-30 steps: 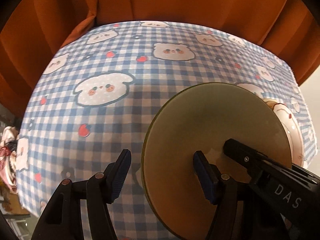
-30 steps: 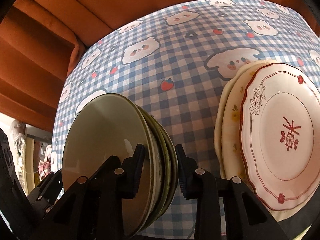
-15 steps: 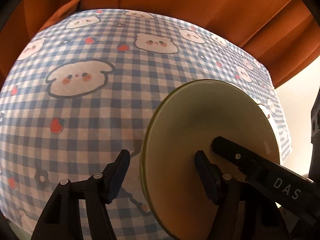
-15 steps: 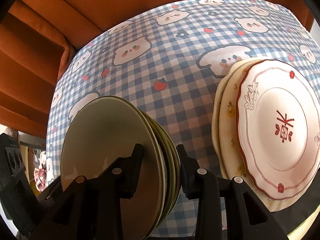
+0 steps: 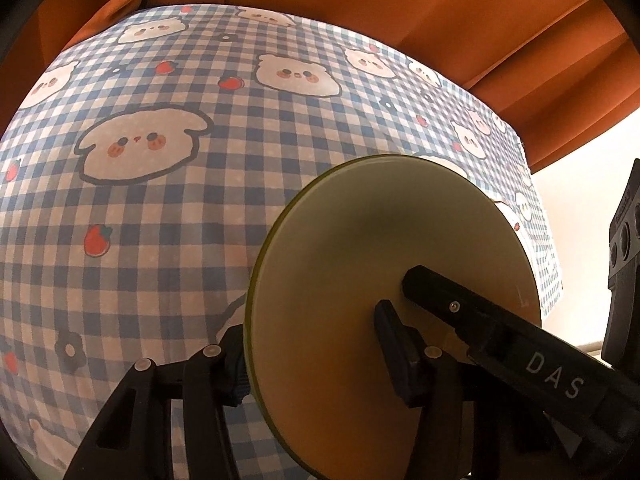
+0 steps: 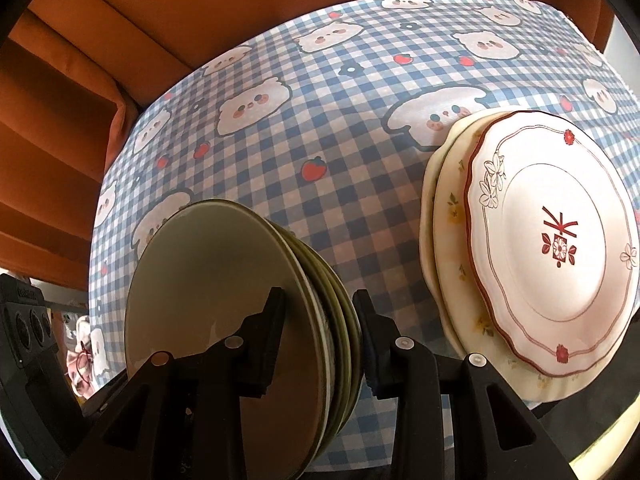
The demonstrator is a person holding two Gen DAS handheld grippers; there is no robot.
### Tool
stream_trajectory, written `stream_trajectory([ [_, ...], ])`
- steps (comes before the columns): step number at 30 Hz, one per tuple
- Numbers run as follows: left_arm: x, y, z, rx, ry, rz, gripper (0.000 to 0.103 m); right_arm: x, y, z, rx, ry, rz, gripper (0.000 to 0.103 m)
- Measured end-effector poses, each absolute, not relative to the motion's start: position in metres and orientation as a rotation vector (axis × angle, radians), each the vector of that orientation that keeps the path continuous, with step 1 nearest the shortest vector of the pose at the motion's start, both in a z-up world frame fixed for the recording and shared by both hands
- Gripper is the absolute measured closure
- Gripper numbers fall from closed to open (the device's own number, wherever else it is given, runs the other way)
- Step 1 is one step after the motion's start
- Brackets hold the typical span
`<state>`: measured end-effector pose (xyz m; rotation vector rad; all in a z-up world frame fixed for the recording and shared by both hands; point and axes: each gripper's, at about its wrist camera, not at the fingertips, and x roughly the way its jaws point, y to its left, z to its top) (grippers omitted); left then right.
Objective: Organize plates and bowls
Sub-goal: 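Lift the bowl stack and carry it toward the plate stack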
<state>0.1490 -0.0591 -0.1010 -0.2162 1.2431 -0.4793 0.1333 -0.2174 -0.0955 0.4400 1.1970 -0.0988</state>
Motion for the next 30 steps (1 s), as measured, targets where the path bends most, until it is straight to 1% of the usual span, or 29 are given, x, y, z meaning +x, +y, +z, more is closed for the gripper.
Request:
stream_trajectory([
  [6, 0.141, -0.051, -0.087, -0.208, 1.234, -0.48, 0.05, 0.129, -0.211, -0.09, 0.437, 1.198, -0.094, 0.066],
  [16, 0.131, -0.049, -0.053, -0.197, 1.184, -0.463, 0.05, 0.121, -0.205, -0.054, 0.429, 1.164, -0.078, 0.066],
  [24, 0.116, -0.075, -0.039, -0.195, 1.112, -0.415, 0.05, 0.115, -0.219, -0.036, 0.415, 1.113, -0.029, 0.066],
  [30, 0.107, -0.105, -0.034, -0.214, 1.096, -0.363, 0.05, 0.111, -0.249, -0.031, 0.398, 1.102, 0.029, 0.066],
])
